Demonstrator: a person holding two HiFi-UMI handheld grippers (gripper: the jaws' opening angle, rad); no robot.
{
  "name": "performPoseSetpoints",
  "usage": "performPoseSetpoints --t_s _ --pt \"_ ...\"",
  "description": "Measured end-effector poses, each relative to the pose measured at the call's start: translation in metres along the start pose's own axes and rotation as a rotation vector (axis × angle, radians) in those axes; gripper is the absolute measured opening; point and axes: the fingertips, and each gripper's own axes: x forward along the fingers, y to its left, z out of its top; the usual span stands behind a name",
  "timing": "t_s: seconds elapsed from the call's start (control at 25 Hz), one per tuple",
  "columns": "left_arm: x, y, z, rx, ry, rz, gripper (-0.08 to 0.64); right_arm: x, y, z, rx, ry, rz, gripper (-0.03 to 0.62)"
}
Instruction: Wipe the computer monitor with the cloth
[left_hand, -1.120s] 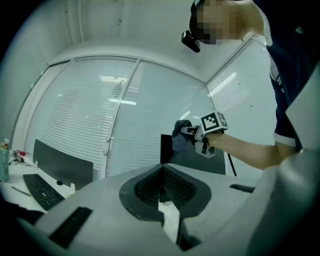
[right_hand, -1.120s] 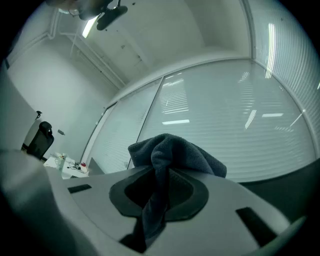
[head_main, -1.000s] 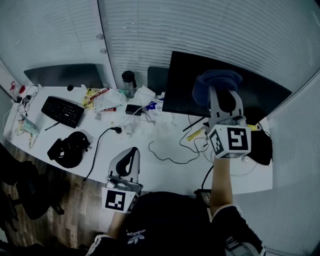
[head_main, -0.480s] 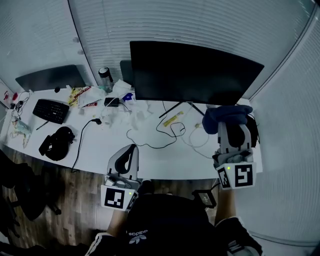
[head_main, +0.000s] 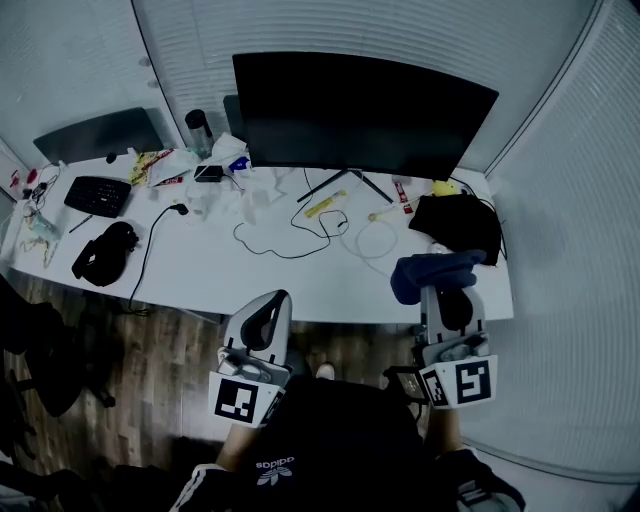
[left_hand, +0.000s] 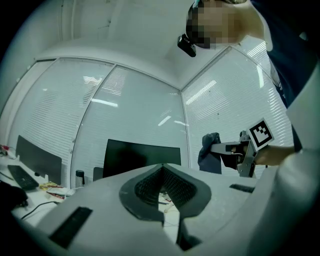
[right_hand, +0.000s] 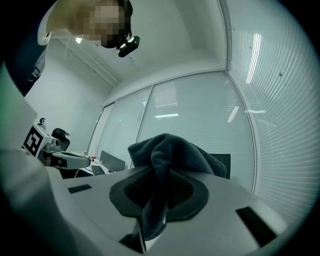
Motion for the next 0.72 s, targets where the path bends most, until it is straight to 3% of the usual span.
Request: performPoseSetpoints --t_s 0.24,0.48,0.72 --pt "-0.018 -0.031 -0.009 -0.015 0.024 -0.001 0.005 -0.038 0.016 -0.020 -0.009 0.029 0.025 0.048" --pt "-0.028 -0.040 -0.017 -0.005 0.025 -0.018 0.005 -0.059 0.021 -0.048 0.061 0.091 -0.002 0.048" --pt "-0.025 -0.037 -0.027 -0.009 0.086 -0.041 0.005 -0.064 0.038 -0.073 0.083 0.146 0.005 0.046"
